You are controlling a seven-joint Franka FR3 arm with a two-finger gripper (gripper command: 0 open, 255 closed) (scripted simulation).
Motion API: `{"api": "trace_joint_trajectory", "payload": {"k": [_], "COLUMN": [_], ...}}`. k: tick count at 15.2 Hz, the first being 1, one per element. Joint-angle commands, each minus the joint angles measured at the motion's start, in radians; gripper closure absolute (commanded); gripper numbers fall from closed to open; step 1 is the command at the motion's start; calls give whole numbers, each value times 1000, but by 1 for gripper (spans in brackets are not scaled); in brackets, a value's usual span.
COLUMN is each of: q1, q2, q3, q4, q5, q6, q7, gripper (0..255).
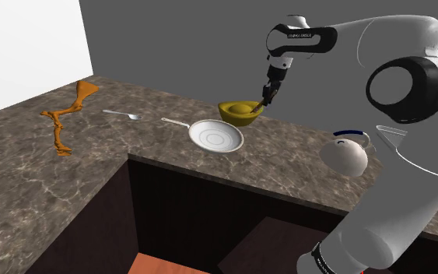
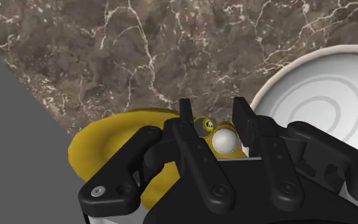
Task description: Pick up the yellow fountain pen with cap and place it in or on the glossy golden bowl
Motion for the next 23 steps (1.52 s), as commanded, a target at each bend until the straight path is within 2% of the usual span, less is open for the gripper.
{"api": "trace_joint_trajectory", "payload": {"k": [1,6,10,15,23], "q1": [-6,-56,-137,-110,-85], "q2": [87,340,602,553,522], "q3": [1,14,41,37,35], "q4": [107,466,897,741,579], "q5": [31,112,173,162,157], "q6": [-25,-143,-312,-208,-79], "q7": [-7,-18,-1,-7,-13], "gripper": [255,255,255,255,255]}}
